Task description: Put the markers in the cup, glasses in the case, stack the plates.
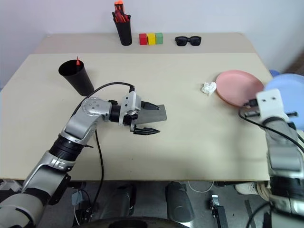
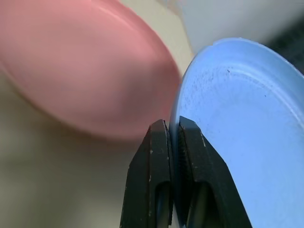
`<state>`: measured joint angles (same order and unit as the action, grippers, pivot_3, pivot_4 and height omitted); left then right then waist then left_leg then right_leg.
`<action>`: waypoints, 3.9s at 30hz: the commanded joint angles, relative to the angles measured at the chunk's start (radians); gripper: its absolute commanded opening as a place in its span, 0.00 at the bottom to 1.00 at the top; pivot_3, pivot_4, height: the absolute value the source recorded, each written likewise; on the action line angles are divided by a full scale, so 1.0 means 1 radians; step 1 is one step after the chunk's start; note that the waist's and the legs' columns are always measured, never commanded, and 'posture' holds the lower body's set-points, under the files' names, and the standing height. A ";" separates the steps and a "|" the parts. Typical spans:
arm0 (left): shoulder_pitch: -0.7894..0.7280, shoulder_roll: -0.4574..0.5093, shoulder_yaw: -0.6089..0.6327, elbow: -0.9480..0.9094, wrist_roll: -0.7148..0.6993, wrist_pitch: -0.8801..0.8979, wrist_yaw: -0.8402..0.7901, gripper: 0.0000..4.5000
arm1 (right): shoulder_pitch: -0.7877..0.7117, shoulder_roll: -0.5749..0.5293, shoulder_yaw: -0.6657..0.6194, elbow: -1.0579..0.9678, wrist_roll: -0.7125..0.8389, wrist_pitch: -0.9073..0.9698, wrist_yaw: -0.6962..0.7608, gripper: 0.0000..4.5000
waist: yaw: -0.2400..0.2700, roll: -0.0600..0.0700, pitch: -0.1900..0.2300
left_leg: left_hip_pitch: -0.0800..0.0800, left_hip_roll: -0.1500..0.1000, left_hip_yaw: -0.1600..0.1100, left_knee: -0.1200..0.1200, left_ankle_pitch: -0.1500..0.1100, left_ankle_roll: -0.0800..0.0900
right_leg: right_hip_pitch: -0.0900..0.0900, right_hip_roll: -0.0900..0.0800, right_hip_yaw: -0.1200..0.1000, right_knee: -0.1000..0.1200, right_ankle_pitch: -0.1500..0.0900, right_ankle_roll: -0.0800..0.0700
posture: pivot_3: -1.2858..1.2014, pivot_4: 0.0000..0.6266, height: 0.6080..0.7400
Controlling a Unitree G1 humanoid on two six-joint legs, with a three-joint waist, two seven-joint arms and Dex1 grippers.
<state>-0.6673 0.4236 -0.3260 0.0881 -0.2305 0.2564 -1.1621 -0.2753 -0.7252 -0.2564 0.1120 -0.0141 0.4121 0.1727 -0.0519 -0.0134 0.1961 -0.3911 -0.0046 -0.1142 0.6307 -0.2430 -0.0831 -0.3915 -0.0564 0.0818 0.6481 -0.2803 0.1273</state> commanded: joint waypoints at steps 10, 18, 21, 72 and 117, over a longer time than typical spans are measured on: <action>0.062 0.044 0.064 -0.161 -0.013 0.081 0.089 1.00 | -0.510 0.045 0.252 0.741 -0.126 -0.472 0.135 0.02 | -0.011 0.001 0.001 | -0.001 0.000 -0.001 -0.003 0.000 0.000 | -0.002 0.000 0.000 0.000 0.000 0.000 | 0.52 0.24 1.00; 0.107 0.078 0.091 -0.243 -0.022 0.143 0.131 1.00 | -0.612 0.084 0.289 0.946 -0.143 -0.527 0.182 0.42 | -0.018 0.001 0.001 | -0.001 0.000 -0.001 -0.002 0.000 0.000 | -0.002 0.000 0.000 0.001 0.000 0.000 | 0.52 0.24 1.00; 0.113 0.081 0.096 -0.256 -0.025 0.156 0.139 1.00 | -0.611 0.087 0.272 0.946 -0.129 -0.530 0.177 0.76 | -0.020 0.001 0.001 | -0.001 0.000 -0.001 -0.002 0.000 0.000 | -0.002 0.000 0.000 0.001 0.000 0.000 | 0.52 0.24 1.00; 0.163 0.117 0.112 -0.330 -0.043 0.197 0.189 1.00 | -0.585 0.181 0.338 0.853 -0.214 -0.647 0.123 0.39 | -0.019 0.002 0.001 | -0.001 0.000 -0.001 -0.001 0.000 0.000 | -0.002 0.000 0.000 0.002 0.000 0.000 | 0.52 0.24 1.00; 0.147 0.071 0.179 -0.335 -0.171 0.306 0.233 1.00 | -0.548 0.180 0.285 0.737 -0.114 -0.543 0.214 0.87 | -0.018 0.002 0.001 | 0.000 0.000 -0.001 -0.001 0.000 0.000 | -0.002 0.000 0.000 0.002 0.000 0.000 | 0.52 0.24 1.00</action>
<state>-0.5054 0.5026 -0.1885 -0.2113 -0.3665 0.5480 -0.9397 -0.8001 -0.5478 0.0458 0.8824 -0.1432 -0.1333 0.3811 -0.0700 -0.0117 0.1973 -0.3916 -0.0047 -0.1154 0.6295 -0.2430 -0.0830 -0.3932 -0.0566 0.0813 0.6499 -0.2801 0.1273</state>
